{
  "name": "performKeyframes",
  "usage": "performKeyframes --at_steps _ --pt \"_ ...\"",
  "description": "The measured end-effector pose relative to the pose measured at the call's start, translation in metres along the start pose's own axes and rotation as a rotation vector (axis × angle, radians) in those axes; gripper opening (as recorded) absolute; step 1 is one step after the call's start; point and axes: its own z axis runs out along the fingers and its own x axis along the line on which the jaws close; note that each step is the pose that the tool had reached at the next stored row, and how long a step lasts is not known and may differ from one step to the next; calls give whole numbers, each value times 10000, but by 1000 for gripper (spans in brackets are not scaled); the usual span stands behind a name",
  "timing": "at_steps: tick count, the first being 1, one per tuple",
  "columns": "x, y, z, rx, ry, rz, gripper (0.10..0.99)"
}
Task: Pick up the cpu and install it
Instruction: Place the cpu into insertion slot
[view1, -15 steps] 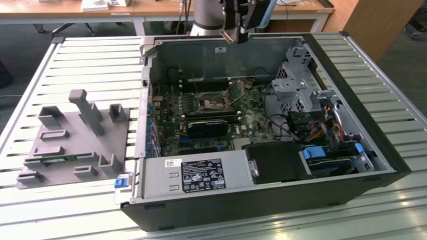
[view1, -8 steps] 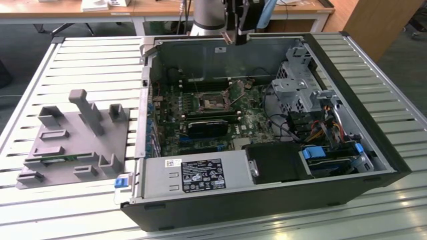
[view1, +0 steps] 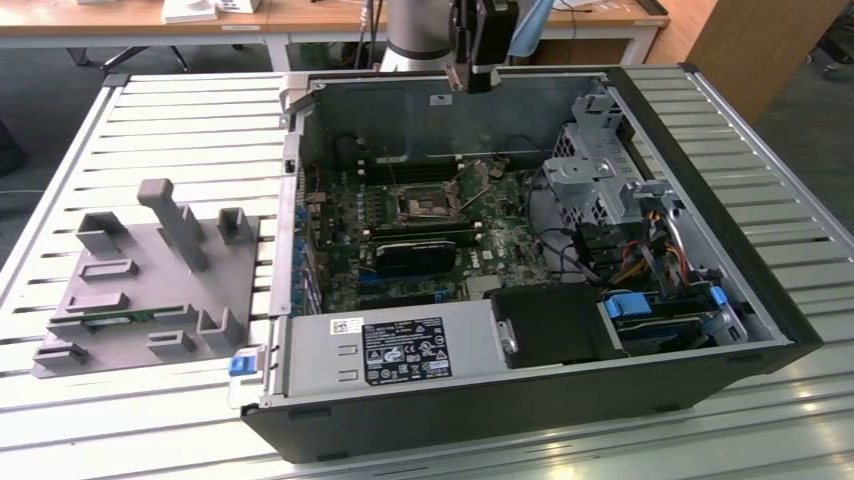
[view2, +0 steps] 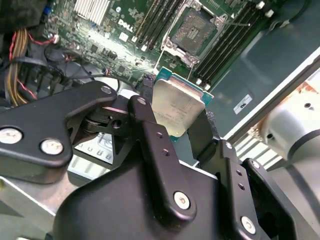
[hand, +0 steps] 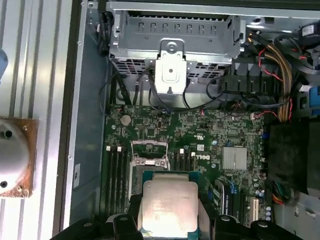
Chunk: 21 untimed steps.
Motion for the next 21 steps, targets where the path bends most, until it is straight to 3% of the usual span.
performKeyframes --at_steps 7,13,21 --pt "0 -6 40 23 -49 703 533" --pt "-1 -11 95 263 -75 948 533" --pt "-3 -19 225 274 -24 961 533"
